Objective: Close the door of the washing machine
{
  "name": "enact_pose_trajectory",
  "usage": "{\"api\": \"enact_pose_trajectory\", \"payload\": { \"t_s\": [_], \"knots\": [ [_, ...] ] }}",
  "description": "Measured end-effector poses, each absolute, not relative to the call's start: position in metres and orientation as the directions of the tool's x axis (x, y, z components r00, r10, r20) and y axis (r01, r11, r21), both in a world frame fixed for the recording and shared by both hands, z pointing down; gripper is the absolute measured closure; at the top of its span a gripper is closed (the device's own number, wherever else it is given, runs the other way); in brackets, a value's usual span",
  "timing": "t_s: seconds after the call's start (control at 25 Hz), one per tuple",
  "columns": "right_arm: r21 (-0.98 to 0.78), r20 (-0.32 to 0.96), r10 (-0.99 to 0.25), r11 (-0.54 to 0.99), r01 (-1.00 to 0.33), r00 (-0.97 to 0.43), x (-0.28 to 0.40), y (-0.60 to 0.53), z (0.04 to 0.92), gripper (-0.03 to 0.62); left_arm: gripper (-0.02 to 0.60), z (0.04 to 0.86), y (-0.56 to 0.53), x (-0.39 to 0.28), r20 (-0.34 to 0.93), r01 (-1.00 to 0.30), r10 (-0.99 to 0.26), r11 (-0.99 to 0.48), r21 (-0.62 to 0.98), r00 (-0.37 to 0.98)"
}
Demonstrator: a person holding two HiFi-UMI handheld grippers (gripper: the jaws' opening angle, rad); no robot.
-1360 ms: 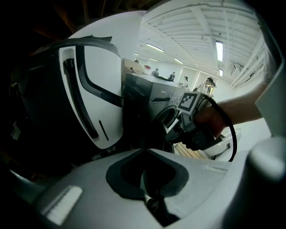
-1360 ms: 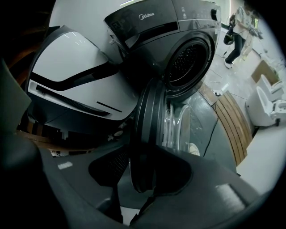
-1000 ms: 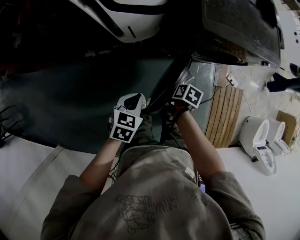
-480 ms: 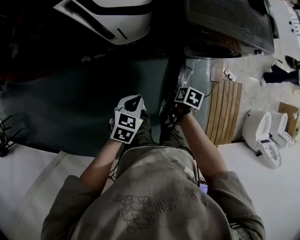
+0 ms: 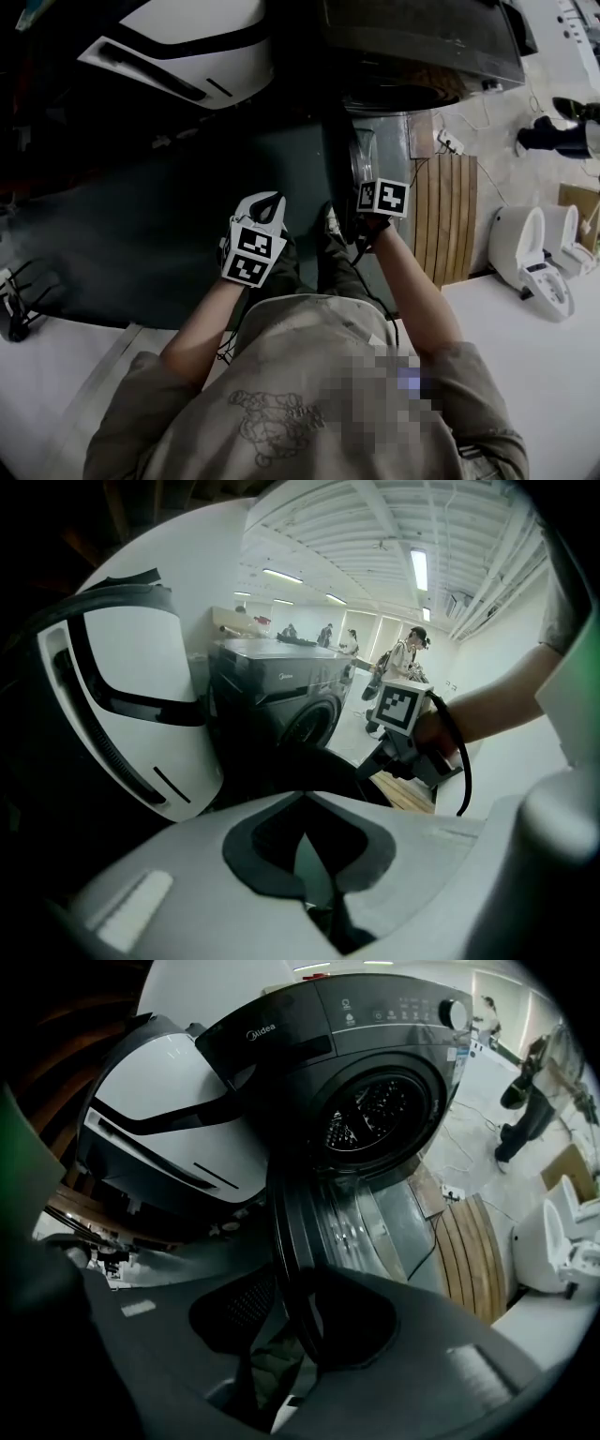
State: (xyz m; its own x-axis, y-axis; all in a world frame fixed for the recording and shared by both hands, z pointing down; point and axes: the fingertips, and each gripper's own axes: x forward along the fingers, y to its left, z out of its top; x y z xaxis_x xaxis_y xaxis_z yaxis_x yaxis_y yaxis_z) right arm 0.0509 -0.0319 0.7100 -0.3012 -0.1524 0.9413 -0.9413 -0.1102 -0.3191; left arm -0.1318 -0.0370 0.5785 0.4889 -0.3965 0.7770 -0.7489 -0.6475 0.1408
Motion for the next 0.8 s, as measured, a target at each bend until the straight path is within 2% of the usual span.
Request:
{"api": "enact_pose_trajectory", "payload": {
  "t_s": [0.28,0.48,0.8],
  "knots": [
    [-0.267,0.955,-0.135,-0.008,-0.964,-0.264,0.095,-0.039,0.705,0.428,0.581,0.577,-0.052,-0.095,0.775,-0.724,-0.386,-0.677,0.131,0.501],
    [-0.184,0.963,-0.172,0.131,-0.974,-0.205,0.129,-0.058,0.704,0.430,0.581,0.582,-0.060,-0.074,0.779,-0.707,-0.373,-0.696,0.124,0.505],
    [-0.053,0.980,-0.163,0.332,-0.942,-0.112,0.179,-0.085,0.706,0.431,0.581,0.591,-0.086,-0.042,0.780,-0.708,-0.375,-0.696,0.120,0.501]
  ]
}}
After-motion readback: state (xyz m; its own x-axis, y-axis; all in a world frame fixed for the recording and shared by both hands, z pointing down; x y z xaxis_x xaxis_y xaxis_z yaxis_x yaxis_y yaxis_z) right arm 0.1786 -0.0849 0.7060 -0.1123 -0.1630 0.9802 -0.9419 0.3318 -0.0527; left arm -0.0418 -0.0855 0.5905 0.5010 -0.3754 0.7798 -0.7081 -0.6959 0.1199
